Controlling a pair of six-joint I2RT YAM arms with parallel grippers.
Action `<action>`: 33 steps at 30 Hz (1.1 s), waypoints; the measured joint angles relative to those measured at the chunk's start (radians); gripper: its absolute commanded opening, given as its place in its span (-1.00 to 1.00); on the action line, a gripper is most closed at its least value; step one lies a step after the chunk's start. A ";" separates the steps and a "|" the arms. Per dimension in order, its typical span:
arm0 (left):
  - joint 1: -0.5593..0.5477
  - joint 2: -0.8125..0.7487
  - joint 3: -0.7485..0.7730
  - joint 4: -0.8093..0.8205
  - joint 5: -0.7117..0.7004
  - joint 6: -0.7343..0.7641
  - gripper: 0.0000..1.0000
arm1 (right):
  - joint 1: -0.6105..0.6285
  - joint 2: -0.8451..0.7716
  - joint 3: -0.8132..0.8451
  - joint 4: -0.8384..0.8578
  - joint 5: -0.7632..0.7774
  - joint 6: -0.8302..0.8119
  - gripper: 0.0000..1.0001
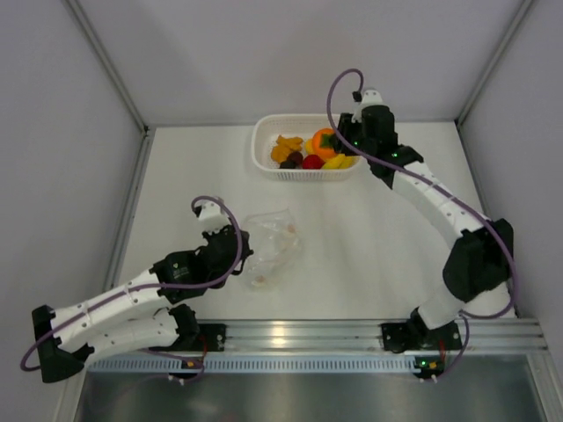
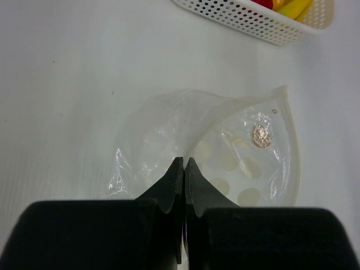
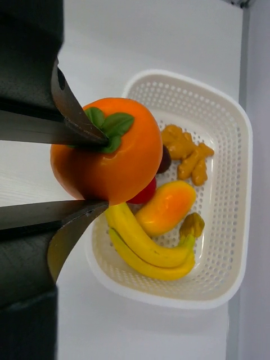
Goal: Open the zip-top bag and remove the fake food
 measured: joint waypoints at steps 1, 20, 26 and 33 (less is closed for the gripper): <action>0.000 -0.001 0.000 -0.001 0.002 0.001 -1.00 | -0.017 0.048 0.032 0.000 -0.009 0.005 -0.72; 0.019 -0.007 0.002 -0.014 -0.037 0.063 -1.00 | -0.073 0.672 0.612 -0.013 -0.134 -0.002 -0.40; 0.050 -0.003 0.002 -0.031 -0.048 0.077 -1.00 | -0.059 0.739 0.672 0.002 -0.145 -0.015 0.41; 0.108 -0.002 0.019 -0.095 -0.050 0.100 -1.00 | -0.053 0.749 0.678 0.002 -0.124 -0.027 0.84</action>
